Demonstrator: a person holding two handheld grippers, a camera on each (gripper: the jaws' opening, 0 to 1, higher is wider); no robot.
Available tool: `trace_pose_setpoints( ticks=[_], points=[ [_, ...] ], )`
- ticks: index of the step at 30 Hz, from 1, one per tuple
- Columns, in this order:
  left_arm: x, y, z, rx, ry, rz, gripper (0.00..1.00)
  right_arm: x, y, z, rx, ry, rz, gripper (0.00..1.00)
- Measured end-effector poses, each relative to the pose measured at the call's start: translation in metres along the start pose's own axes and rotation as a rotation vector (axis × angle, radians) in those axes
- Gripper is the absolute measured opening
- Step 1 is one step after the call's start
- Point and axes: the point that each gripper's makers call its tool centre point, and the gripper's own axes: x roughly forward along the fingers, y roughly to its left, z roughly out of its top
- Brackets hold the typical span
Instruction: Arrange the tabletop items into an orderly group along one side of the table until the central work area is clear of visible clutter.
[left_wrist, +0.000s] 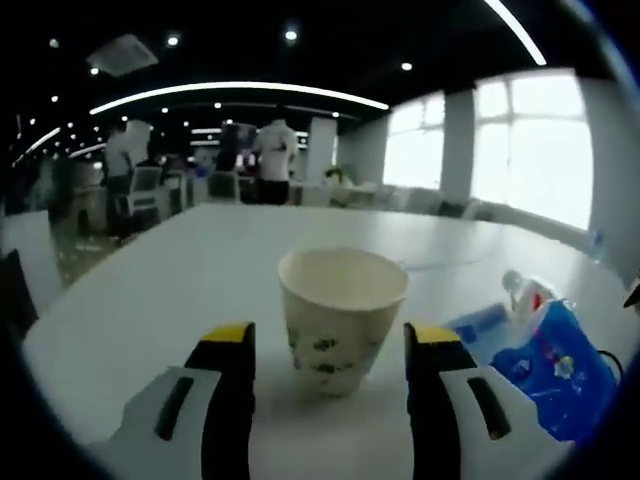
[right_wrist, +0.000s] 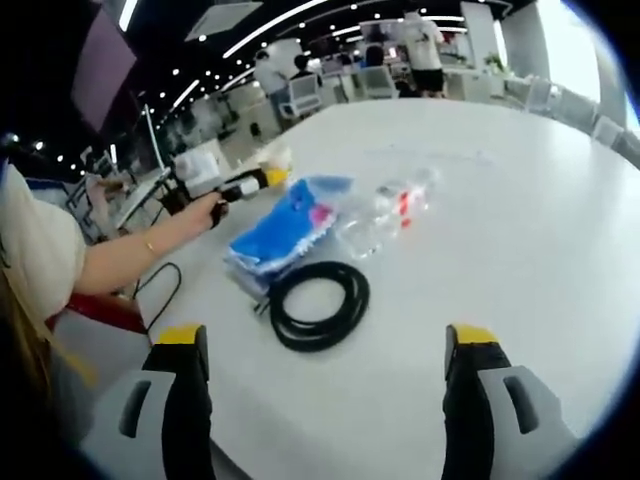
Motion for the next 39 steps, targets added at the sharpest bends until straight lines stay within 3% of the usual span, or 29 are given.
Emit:
trace_pose_setpoints(
  ticks=[5,17,23,30,39],
  points=[
    [-0.01,0.002,0.004,-0.037,0.031,0.006,0.68,-0.001,0.0,0.005,-0.011,-0.018,-0.006,0.99],
    [-0.043,-0.006,0.02,0.041,0.068,0.001,0.87,0.0,0.01,0.033,-0.047,-0.092,0.036,0.99],
    [-0.048,-0.011,0.023,0.011,0.081,-0.012,0.89,0.003,0.008,0.046,-0.087,-0.12,0.033,0.99],
    [-0.058,-0.028,0.032,0.046,0.091,-0.046,0.97,0.008,0.009,0.056,-0.103,-0.136,0.062,0.99],
    [-0.083,-0.041,0.042,0.079,0.096,-0.081,0.99,0.017,0.018,0.084,-0.149,-0.226,0.097,0.99]
  ],
)
